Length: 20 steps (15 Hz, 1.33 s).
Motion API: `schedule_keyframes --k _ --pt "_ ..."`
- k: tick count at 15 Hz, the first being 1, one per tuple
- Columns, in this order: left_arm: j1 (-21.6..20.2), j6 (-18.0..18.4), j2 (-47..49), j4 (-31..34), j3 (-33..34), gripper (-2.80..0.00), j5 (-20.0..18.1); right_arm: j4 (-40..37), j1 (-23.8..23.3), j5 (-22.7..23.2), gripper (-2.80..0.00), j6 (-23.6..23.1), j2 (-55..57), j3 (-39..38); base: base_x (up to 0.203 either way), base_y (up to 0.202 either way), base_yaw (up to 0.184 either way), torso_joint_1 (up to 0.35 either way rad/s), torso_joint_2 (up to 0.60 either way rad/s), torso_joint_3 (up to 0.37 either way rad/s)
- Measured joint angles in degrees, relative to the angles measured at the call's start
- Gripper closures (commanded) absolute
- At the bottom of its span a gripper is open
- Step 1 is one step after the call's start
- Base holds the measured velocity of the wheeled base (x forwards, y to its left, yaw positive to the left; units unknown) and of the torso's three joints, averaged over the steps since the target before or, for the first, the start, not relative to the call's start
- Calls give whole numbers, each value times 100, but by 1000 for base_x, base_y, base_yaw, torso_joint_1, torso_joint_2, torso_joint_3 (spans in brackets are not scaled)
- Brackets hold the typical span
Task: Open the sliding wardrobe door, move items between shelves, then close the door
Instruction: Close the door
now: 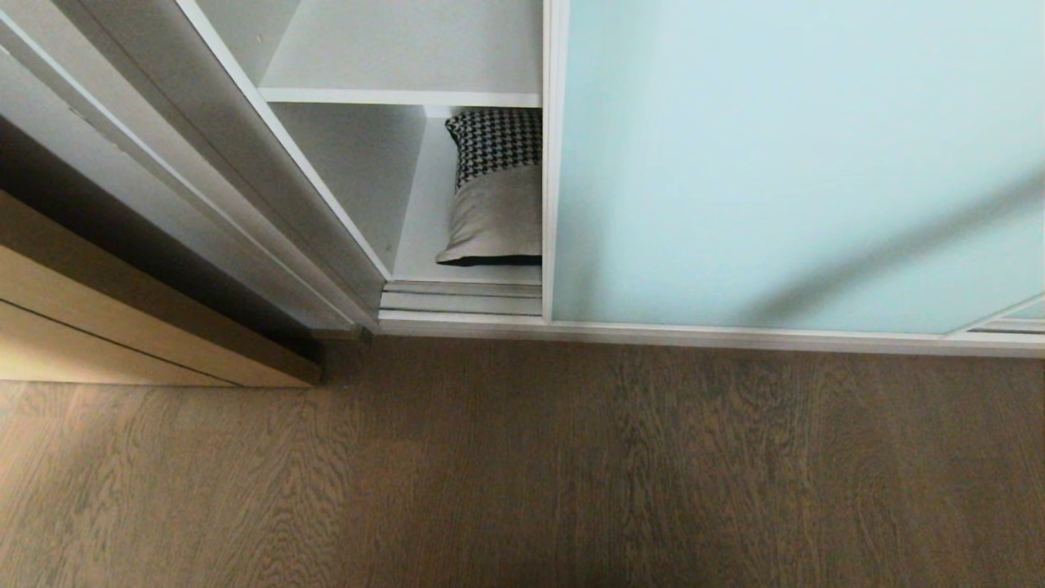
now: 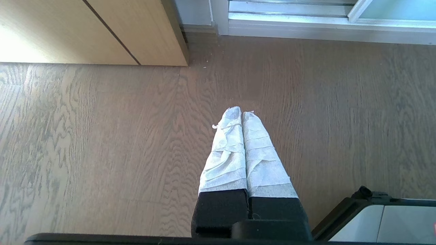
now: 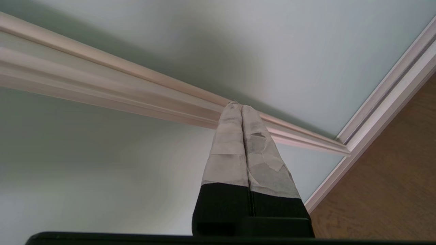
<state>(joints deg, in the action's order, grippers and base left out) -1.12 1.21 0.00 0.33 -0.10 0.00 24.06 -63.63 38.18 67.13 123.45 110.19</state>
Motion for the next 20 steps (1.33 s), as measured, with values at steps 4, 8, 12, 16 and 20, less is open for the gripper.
schedule_keyframes --k 4,8,12,16,20 --pt "0 2 0 2 0 0 0 39 145 4 0 76 55 4 0 0 0 0 0 0" --pt "0 2 0 1 0 0 0 31 331 -2 0 89 63 -2 0 0 0 0 0 0" --pt "0 1 0 1 0 0 -1 50 448 -9 0 84 78 -7 0 0 0 0 0 0" --pt "0 2 0 0 0 0 -2 104 462 -12 0 89 30 -10 0 0 0 0 0 0" --pt "0 2 0 0 0 0 0 174 550 -3 0 89 -168 -275 0 0 0 0 0 0"
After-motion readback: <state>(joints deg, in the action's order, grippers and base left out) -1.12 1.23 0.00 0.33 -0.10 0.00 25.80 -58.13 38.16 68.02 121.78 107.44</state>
